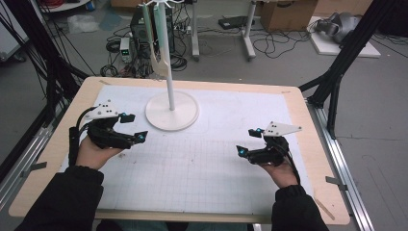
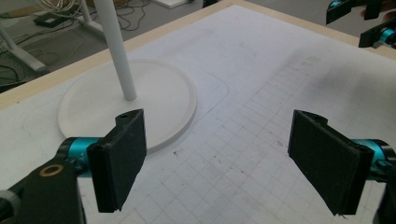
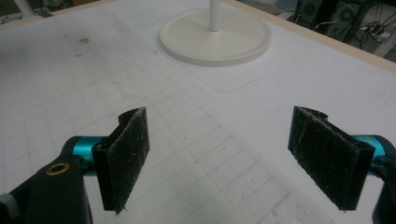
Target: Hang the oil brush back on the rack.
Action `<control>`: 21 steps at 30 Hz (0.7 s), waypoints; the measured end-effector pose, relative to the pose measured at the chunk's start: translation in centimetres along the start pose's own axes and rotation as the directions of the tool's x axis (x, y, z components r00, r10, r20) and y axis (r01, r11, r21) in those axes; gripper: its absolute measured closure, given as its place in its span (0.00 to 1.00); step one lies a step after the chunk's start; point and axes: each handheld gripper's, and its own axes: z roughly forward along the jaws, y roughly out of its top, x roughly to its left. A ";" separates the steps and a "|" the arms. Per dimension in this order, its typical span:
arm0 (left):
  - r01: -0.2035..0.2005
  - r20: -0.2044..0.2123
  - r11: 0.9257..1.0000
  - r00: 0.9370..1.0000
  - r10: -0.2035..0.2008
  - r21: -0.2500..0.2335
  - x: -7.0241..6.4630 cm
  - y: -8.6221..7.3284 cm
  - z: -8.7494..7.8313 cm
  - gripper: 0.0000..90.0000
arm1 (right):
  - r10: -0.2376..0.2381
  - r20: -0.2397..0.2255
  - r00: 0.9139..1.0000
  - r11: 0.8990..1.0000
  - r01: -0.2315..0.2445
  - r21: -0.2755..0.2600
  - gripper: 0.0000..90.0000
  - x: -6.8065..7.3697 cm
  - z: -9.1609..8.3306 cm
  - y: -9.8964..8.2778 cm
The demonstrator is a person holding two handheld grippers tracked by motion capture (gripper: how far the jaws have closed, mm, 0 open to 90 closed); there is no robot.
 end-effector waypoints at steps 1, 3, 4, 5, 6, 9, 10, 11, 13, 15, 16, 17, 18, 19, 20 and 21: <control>-0.002 -0.003 1.000 1.000 0.002 0.000 0.0 -0.2 0.0 0.22 | 0.001 0.000 1.000 1.000 -0.001 -0.002 0.21 0.0 0.0 0.0; 0.004 0.000 1.000 1.000 -0.004 0.000 -0.1 -0.5 0.0 0.22 | 0.001 -0.003 1.000 1.000 -0.001 0.001 0.21 0.0 0.1 -0.1; 0.002 -0.003 1.000 1.000 -0.002 0.003 -0.1 -0.7 0.0 0.22 | -0.001 -0.003 1.000 1.000 0.001 0.001 0.21 0.0 0.1 -0.1; -0.003 -0.004 1.000 1.000 0.003 0.004 -0.2 -0.8 0.0 0.22 | -0.002 -0.003 1.000 1.000 0.002 0.003 0.22 0.0 0.1 -0.1; -0.004 -0.001 1.000 1.000 0.004 0.005 -0.2 -1.0 0.0 0.22 | -0.003 -0.003 1.000 1.000 0.003 0.005 0.21 0.0 0.2 -0.2; 0.004 -0.004 1.000 1.000 -0.004 0.004 -0.1 -1.5 0.0 0.22 | -0.003 -0.004 1.000 1.000 0.003 0.009 0.21 0.0 0.3 -0.3; 0.006 -0.005 1.000 1.000 -0.006 0.002 -0.1 -1.6 0.0 0.22 | -0.004 -0.004 1.000 1.000 0.004 0.009 0.21 0.0 0.3 -0.3; 0.006 -0.007 1.000 1.000 -0.006 0.004 -0.1 -1.7 0.0 0.22 | -0.002 -0.003 1.000 1.000 0.002 0.008 0.21 0.0 0.3 -0.3; 0.004 -0.005 1.000 1.000 -0.004 0.002 -0.2 -1.8 0.0 0.21 | -0.003 0.000 1.000 1.000 0.003 0.009 0.21 0.0 0.3 -0.3; 0.005 -0.004 1.000 1.000 -0.005 -0.002 -0.4 -1.9 0.0 0.21 | 0.002 -0.001 1.000 1.000 -0.002 0.009 0.22 0.0 0.4 -0.4; -0.002 -0.004 1.000 1.000 0.002 -0.004 -0.5 -1.9 -0.1 0.21 | 0.005 -0.002 1.000 1.000 -0.005 0.010 0.21 0.0 0.4 -0.4; -0.008 -0.003 1.000 1.000 0.008 -0.005 -0.6 -1.9 -0.1 0.21 | 0.002 0.000 1.000 1.000 -0.002 0.009 0.22 0.0 0.4 -0.4; -0.008 -0.005 1.000 1.000 0.008 -0.007 -0.7 -1.9 -0.1 0.21 | 0.001 0.000 1.000 1.000 -0.001 0.010 0.21 0.0 0.4 -0.4; -0.013 -0.005 1.000 1.000 0.013 -0.005 -0.8 -1.9 -0.1 0.21 | 0.001 -0.001 1.000 1.000 -0.001 0.007 0.21 0.0 0.4 -0.5; -0.014 -0.006 1.000 1.000 0.013 -0.007 -0.8 -2.0 -0.1 0.21 | 0.004 -0.003 1.000 1.000 -0.004 0.009 0.21 0.1 0.5 -0.5; -0.016 -0.005 1.000 1.000 0.016 -0.006 -0.8 -2.0 -0.2 0.21 | 0.004 -0.004 1.000 1.000 -0.004 0.014 0.21 0.1 0.5 -0.5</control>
